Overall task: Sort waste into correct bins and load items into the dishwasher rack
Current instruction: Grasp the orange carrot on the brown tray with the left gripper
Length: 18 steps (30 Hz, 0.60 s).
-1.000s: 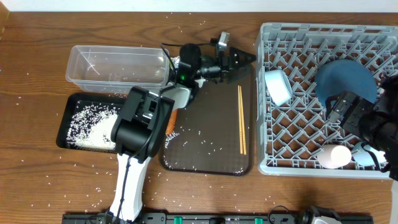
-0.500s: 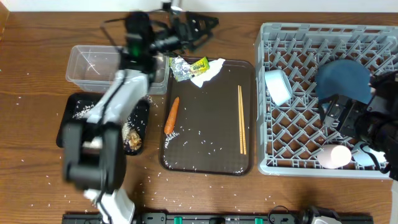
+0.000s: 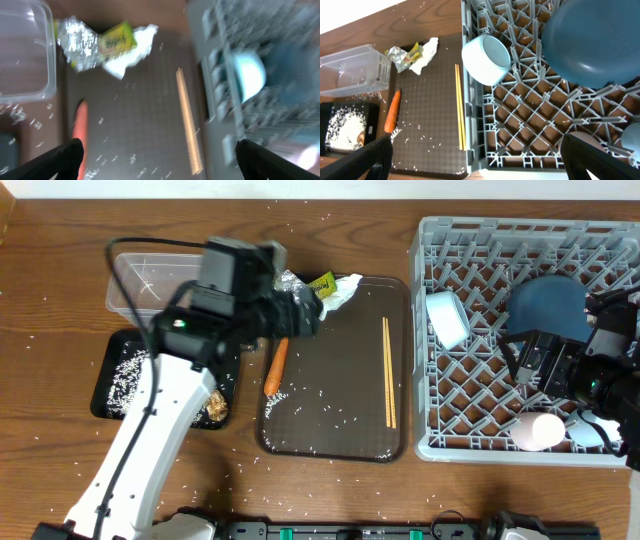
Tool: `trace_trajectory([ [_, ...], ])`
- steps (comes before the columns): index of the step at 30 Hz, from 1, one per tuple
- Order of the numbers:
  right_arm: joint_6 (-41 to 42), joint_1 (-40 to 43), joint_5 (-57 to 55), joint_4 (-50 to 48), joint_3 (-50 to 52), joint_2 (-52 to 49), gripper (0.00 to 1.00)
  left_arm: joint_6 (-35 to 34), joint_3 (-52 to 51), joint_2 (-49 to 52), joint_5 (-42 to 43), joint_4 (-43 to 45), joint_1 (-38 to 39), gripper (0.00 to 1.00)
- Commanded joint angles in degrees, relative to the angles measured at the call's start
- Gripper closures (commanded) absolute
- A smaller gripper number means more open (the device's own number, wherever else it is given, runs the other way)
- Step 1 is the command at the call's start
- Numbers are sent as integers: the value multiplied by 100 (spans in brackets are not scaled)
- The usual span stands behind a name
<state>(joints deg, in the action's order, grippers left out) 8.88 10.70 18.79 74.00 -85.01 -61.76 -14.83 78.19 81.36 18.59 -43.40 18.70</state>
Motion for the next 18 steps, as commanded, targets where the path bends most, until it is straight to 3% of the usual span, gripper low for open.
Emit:
trace_trajectory([
  [1, -83, 48, 79, -11, -33, 24, 1, 732, -203, 175, -636, -317, 140, 2],
  [6, -85, 48, 70, -11, -31, 24, 1, 702, -551, 691, -1561, -710, 190, 2],
  [12, -85, 48, 50, -22, -31, 24, 1, 713, -741, 1545, -1552, -632, 269, 1],
  [17, -85, 48, -63, -39, -31, 24, 1, 708, -743, 2236, -1659, -356, 302, 11],
  [18, -83, 48, -98, -37, -31, 24, 1, 708, -743, 2350, -1648, -321, 302, 17],
])
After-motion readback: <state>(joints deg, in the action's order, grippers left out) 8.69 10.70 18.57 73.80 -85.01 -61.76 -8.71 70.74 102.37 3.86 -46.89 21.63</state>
